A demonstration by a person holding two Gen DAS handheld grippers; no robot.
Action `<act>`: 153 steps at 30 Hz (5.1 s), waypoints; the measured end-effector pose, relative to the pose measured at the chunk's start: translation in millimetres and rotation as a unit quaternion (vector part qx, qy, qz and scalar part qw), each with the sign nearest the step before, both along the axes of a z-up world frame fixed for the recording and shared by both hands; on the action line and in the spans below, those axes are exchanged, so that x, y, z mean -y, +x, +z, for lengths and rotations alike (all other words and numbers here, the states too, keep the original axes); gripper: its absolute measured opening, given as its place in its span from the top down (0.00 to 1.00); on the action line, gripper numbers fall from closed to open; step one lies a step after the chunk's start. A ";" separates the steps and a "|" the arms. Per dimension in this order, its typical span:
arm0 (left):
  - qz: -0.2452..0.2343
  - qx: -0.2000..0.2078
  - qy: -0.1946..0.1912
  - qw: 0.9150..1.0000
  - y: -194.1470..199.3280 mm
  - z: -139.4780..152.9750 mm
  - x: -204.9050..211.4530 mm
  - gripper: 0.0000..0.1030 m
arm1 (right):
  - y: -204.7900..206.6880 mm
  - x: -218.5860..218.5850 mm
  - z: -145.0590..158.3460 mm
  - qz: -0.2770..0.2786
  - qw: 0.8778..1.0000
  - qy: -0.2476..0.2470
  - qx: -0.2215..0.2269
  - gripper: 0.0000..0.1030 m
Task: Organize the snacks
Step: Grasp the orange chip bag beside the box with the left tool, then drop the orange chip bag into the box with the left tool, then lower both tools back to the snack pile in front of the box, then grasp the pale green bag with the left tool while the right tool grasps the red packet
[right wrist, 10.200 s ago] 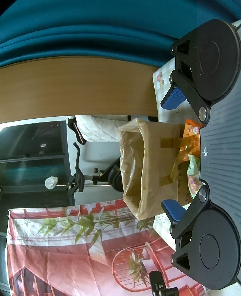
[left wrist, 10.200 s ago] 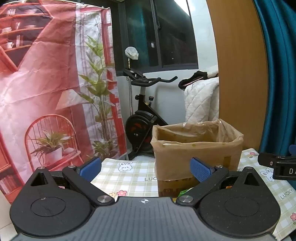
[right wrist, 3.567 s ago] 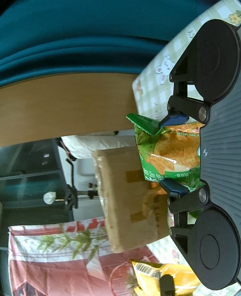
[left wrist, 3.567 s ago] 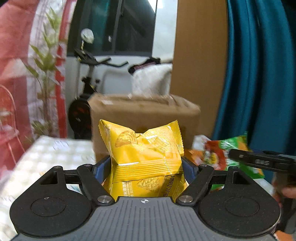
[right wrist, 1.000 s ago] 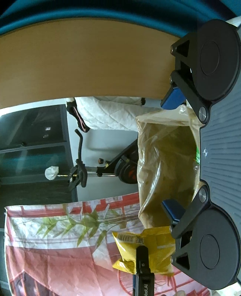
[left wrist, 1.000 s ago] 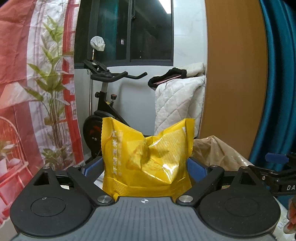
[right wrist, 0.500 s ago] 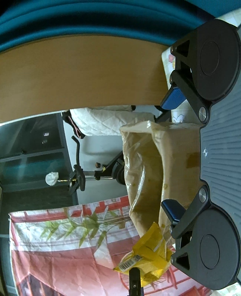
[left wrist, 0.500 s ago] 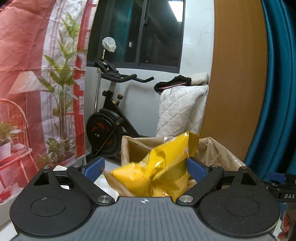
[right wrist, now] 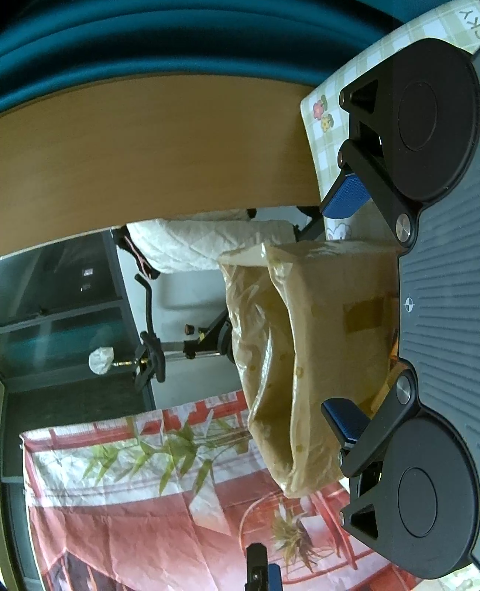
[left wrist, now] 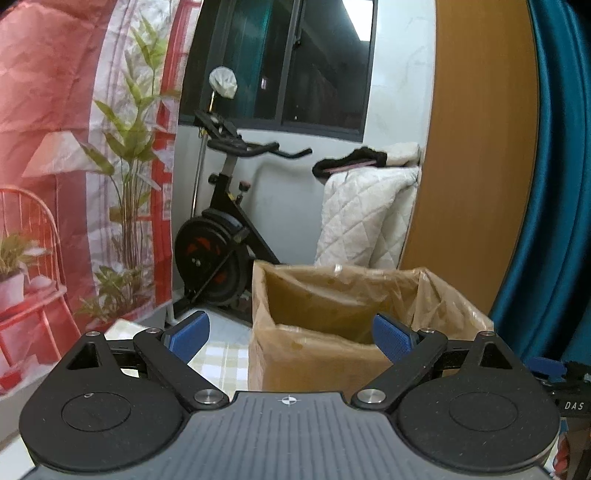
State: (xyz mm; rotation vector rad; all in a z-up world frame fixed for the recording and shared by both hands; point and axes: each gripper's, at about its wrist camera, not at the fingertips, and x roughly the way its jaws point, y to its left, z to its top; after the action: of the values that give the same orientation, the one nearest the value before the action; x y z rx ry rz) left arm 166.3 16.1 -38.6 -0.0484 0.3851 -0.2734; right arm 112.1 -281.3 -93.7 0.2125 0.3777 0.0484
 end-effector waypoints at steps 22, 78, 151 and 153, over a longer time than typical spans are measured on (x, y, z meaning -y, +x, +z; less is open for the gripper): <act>0.062 -0.221 -0.165 0.959 29.9 -131.2 -35.4 0.07 | 5.2 -16.3 -39.4 0.014 0.999 0.001 -0.046 0.00; -0.040 -0.057 -0.028 0.997 -10.0 -42.0 1.3 0.10 | -16.0 12.3 -65.8 -0.021 0.997 0.004 -0.078 0.00; -0.069 -0.132 -0.029 0.988 -66.1 -141.9 16.5 0.22 | -44.8 -3.9 -129.6 0.006 0.979 -0.126 -0.160 0.91; -0.068 -0.130 -0.029 0.989 -66.8 -141.2 15.8 0.22 | -45.4 -2.7 -124.0 0.007 0.981 -0.119 -0.154 0.97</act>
State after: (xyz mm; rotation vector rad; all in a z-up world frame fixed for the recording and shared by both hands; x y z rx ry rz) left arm 99.6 0.4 -179.7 -0.1150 0.6418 -0.4155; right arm 66.7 -278.6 -217.7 -0.0202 0.6895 -0.0166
